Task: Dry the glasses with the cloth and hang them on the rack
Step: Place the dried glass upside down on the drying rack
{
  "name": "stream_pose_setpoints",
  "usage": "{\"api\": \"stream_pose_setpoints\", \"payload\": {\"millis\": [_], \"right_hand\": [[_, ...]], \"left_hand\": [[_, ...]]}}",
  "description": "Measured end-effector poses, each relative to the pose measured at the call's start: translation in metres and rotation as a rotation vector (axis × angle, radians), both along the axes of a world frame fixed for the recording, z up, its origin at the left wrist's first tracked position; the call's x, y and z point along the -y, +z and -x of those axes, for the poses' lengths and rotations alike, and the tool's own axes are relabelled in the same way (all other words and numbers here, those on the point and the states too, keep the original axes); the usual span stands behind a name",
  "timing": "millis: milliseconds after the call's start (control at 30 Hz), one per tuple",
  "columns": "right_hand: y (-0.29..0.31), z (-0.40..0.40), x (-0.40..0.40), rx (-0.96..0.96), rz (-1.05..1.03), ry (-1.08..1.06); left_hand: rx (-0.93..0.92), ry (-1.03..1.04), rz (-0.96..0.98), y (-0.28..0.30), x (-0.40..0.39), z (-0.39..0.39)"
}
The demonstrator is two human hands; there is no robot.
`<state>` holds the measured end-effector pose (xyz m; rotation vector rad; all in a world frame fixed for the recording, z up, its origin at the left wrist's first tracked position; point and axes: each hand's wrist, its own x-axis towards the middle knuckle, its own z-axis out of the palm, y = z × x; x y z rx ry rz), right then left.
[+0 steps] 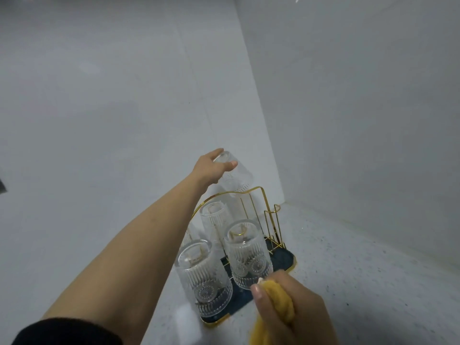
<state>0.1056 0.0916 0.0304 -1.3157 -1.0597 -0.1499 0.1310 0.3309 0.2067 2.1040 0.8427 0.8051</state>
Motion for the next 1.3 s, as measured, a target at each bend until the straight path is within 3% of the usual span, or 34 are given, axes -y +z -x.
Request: {"api": "stream_pose_setpoints", "payload": {"millis": [233,533,933,1300], "right_hand": [[-0.005,-0.003,0.006,-0.076,-0.033,-0.011],[-0.001,0.004,0.010,-0.126,-0.025,-0.017],[0.010,0.005,0.021,-0.213,0.067,0.091],[0.009,0.006,0.020,-0.183,0.057,0.080]], "left_hand": [[-0.361,-0.088,-0.052,-0.003,-0.011,-0.024],[-0.680,-0.208,-0.042,-0.013,-0.020,-0.028],[-0.849,-0.205,0.027,-0.021,-0.028,-0.043],[-0.818,-0.208,0.025,-0.027,-0.025,-0.043]]}}
